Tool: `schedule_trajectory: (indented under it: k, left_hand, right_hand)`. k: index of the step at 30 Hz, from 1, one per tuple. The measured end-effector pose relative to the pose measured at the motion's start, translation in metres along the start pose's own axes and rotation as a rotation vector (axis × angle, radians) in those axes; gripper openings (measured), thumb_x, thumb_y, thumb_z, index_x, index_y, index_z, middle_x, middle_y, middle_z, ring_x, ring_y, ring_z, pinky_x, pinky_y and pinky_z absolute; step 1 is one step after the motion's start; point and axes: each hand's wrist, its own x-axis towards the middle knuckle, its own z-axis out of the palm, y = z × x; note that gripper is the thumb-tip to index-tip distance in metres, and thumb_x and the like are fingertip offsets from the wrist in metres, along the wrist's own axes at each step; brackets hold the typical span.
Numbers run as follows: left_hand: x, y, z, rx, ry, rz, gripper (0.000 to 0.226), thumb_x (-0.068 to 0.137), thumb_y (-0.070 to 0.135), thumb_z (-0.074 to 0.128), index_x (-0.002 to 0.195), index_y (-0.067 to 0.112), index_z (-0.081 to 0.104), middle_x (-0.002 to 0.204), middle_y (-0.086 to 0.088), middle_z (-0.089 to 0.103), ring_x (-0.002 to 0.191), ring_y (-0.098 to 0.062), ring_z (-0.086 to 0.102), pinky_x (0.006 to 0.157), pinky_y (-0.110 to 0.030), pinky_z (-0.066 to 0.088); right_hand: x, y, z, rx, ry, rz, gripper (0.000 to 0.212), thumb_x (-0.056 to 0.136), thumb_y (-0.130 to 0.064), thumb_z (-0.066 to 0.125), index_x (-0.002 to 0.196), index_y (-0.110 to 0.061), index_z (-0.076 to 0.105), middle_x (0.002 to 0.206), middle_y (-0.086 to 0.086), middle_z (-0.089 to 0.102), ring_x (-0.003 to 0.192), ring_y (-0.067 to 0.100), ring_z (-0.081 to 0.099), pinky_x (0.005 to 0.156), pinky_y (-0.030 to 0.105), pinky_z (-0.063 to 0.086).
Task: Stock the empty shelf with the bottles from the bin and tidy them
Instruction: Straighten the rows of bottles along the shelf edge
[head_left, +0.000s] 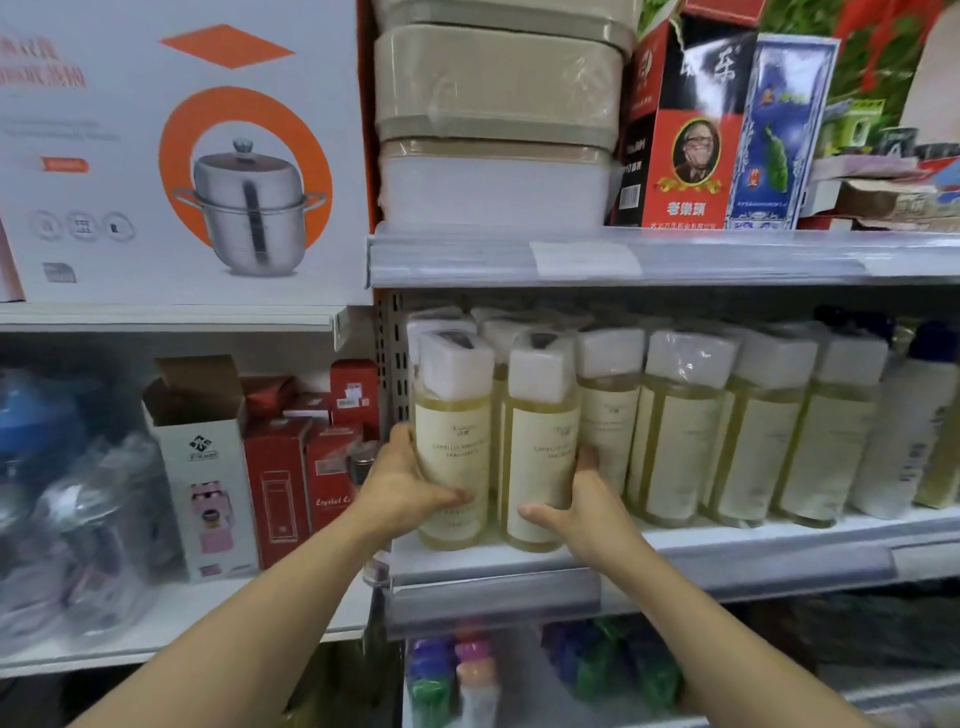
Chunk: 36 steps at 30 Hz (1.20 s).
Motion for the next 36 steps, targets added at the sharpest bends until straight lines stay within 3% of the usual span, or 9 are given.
schedule_trajectory:
  k: [4,7,12,18,29,33,36]
  left_hand:
    - [-0.002,-0.004,0.003,-0.027,-0.026,0.019,0.086,0.063,0.010,0.086,0.129,0.018,0.032,0.113,0.004,0.057,0.109,-0.017,0.056,0.096,-0.037,0.049]
    - [-0.001,-0.007,0.002,-0.042,-0.016,0.034,0.084,0.060,0.010,0.088,0.123,0.020,0.033,0.111,0.006,0.057,0.105,-0.014,0.056,0.093,-0.034,0.049]
    - [0.007,-0.008,0.001,-0.061,-0.065,0.010,0.087,0.059,0.009,0.088,0.122,0.017,0.030,0.106,0.007,0.057,0.107,-0.018,0.058,0.096,-0.043,0.050]
    - [0.008,-0.007,0.003,-0.067,-0.052,0.020,0.085,0.061,0.006,0.087,0.124,0.015,0.030,0.103,0.009,0.056,0.108,-0.019,0.057,0.098,-0.042,0.048]
    - [0.006,-0.006,0.002,-0.059,-0.058,0.000,0.087,0.062,0.007,0.086,0.127,0.015,0.029,0.108,0.006,0.055,0.112,-0.021,0.056,0.097,-0.041,0.049]
    - [0.000,-0.006,0.003,-0.035,-0.046,-0.008,0.086,0.065,0.012,0.085,0.131,0.015,0.029,0.113,0.004,0.055,0.112,-0.021,0.056,0.096,-0.037,0.049]
    - [-0.008,-0.005,0.005,0.006,-0.008,-0.024,0.085,0.069,0.016,0.083,0.136,0.014,0.031,0.122,-0.002,0.056,0.114,-0.022,0.055,0.094,-0.036,0.047]
  right_hand:
    - [0.010,0.002,0.007,-0.019,0.018,-0.006,0.071,0.077,-0.027,0.078,0.131,-0.017,0.033,0.136,0.003,0.052,0.124,0.021,0.051,0.099,0.034,0.044]
    - [0.014,0.003,0.010,-0.043,0.019,0.009,0.080,0.076,-0.032,0.078,0.137,-0.016,0.029,0.137,0.003,0.051,0.123,0.023,0.051,0.097,0.034,0.044]
    - [0.018,0.004,0.009,-0.046,0.003,0.022,0.078,0.076,-0.033,0.078,0.134,-0.018,0.028,0.137,0.002,0.050,0.123,0.023,0.050,0.099,0.037,0.044]
    - [0.015,0.004,0.008,-0.030,0.014,0.011,0.074,0.078,-0.029,0.077,0.132,-0.020,0.028,0.138,0.002,0.049,0.125,0.022,0.049,0.098,0.033,0.042]
    - [0.012,0.002,0.009,-0.037,-0.025,0.042,0.068,0.079,-0.018,0.076,0.132,-0.017,0.034,0.138,0.003,0.050,0.127,0.023,0.048,0.104,0.039,0.041]
    - [0.007,0.004,0.010,-0.059,-0.001,0.054,0.063,0.080,-0.023,0.075,0.130,-0.016,0.038,0.136,0.003,0.053,0.125,0.020,0.051,0.100,0.035,0.045]
    - [-0.001,0.006,0.004,-0.044,0.071,0.087,0.074,0.080,-0.029,0.075,0.140,-0.015,0.034,0.141,0.004,0.048,0.129,0.021,0.048,0.103,0.038,0.043]
